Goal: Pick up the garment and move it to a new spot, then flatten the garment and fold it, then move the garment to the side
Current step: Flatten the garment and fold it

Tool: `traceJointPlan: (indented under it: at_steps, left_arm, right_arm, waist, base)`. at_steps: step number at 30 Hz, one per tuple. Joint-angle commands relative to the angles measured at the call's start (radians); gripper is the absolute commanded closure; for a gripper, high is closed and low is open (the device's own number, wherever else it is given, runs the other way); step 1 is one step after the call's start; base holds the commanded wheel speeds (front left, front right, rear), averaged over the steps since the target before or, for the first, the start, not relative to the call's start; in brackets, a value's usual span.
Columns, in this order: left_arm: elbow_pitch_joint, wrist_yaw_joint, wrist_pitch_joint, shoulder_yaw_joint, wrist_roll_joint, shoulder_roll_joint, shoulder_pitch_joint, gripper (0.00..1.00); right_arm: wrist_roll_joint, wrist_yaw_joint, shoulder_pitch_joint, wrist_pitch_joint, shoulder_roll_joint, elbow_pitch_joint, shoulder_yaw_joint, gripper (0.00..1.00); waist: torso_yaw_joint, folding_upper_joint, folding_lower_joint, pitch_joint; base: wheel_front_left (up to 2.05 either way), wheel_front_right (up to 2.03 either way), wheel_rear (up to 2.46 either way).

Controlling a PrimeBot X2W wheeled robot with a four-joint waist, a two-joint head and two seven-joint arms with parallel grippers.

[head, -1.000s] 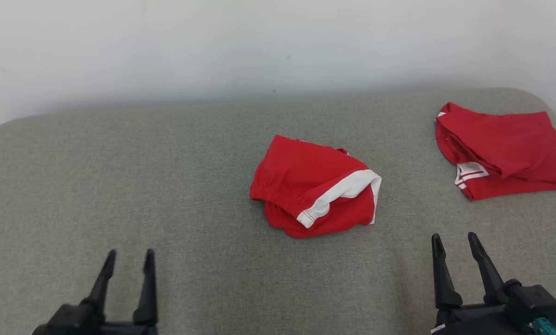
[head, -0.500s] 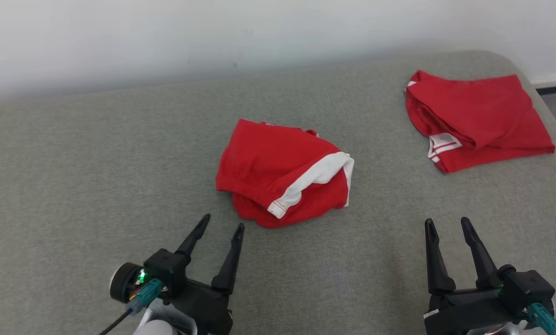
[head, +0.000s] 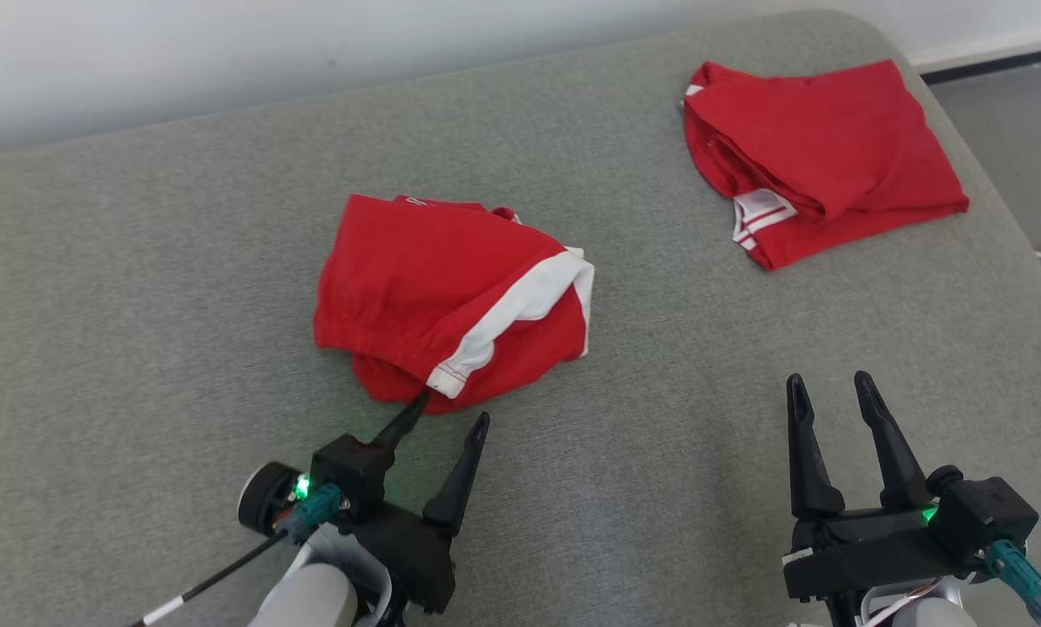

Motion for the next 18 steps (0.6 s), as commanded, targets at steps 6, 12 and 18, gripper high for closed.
traceJointPlan:
  at_steps: [6, 12, 18]
  left_arm:
    - [0.018, -0.001, -0.028, -0.01, -0.008, 0.005, -0.059, 0.0]
    - [0.007, -0.001, -0.046, -0.008, 0.0, 0.004, -0.083, 1.0]
    - [-0.056, 0.01, -0.052, 0.008, 0.009, 0.018, -0.052, 1.0]
  right_arm:
    - [0.004, -0.003, -0.002, -0.004, 0.004, -0.006, -0.011, 0.0]
    - [0.003, -0.003, 0.009, -0.004, 0.004, -0.003, -0.021, 0.0]
    - [-0.004, -0.003, 0.027, -0.003, 0.004, -0.004, -0.033, 0.0]
  waist:
    - [-0.04, -0.0001, -0.0001, 0.028]
    - [-0.038, -0.0001, -0.0001, 0.015]
    - [0.019, -0.0001, -0.0001, -0.017]
  base:
    - [0.0, 0.0, 0.0]
    - [0.0, 0.0, 0.0]
    - [0.0, 0.0, 0.0]
